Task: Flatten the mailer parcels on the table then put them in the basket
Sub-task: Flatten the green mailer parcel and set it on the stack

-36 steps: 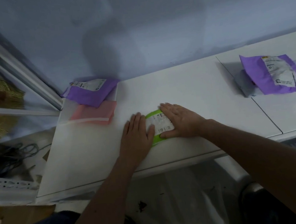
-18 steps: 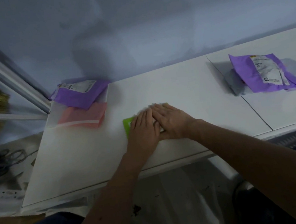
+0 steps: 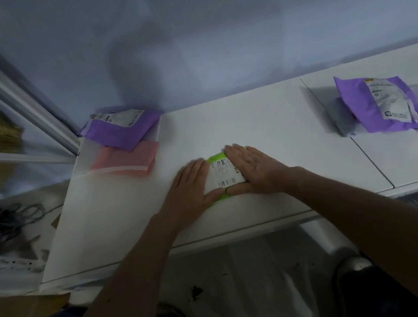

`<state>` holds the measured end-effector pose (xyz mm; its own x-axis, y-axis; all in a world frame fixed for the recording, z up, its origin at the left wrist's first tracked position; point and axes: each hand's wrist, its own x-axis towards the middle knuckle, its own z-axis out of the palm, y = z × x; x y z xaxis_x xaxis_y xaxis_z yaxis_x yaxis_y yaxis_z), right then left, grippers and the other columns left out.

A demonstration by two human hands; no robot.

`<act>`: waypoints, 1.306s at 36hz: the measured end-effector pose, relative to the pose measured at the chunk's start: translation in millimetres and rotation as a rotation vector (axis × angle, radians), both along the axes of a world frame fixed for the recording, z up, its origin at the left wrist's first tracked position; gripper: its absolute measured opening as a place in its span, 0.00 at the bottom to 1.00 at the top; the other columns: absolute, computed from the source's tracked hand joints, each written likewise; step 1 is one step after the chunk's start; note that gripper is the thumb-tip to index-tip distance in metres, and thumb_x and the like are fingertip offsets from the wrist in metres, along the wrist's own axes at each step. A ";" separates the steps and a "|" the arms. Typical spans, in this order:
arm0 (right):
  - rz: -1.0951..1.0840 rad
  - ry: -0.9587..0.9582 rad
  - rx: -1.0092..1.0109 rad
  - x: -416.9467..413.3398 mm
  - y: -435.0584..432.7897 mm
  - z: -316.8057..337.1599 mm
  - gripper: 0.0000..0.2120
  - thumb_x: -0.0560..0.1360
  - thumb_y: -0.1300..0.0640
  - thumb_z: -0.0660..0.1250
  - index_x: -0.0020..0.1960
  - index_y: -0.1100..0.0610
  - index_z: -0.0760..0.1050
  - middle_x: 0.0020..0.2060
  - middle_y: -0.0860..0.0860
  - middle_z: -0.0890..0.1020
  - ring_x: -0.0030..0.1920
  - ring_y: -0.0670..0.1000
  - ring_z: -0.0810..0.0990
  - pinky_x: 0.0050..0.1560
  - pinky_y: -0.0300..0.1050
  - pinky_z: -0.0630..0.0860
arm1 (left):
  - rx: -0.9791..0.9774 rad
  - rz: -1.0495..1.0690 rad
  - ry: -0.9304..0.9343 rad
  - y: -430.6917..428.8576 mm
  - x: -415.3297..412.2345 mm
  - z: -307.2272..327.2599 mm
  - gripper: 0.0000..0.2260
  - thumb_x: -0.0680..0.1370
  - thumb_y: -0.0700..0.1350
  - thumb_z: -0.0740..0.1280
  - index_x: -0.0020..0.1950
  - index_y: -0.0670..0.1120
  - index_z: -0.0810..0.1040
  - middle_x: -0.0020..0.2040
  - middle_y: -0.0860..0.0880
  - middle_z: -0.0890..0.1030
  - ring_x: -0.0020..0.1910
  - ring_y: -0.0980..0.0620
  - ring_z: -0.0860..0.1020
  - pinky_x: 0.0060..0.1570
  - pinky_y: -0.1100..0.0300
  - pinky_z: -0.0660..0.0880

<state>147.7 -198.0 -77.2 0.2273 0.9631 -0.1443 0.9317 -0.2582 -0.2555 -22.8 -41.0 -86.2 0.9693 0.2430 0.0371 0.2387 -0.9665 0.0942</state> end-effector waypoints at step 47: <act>-1.012 1.257 0.163 9.5 5.4 44.1 0.01 0.76 0.64 0.67 0.45 0.60 0.76 0.29 0.54 0.69 0.27 0.48 0.62 0.20 0.34 0.56 | -1.870 0.892 -0.139 -10.0 8.2 64.1 0.05 0.79 0.40 0.64 0.48 0.40 0.79 0.45 0.41 0.85 0.34 0.48 0.84 0.30 0.53 0.80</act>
<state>157.2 -192.6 -33.2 0.5679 0.5231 -0.6355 -0.4008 -0.4986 -0.7686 -14.6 -50.9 -22.1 0.6041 0.3625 -0.7097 0.3891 0.6430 0.6597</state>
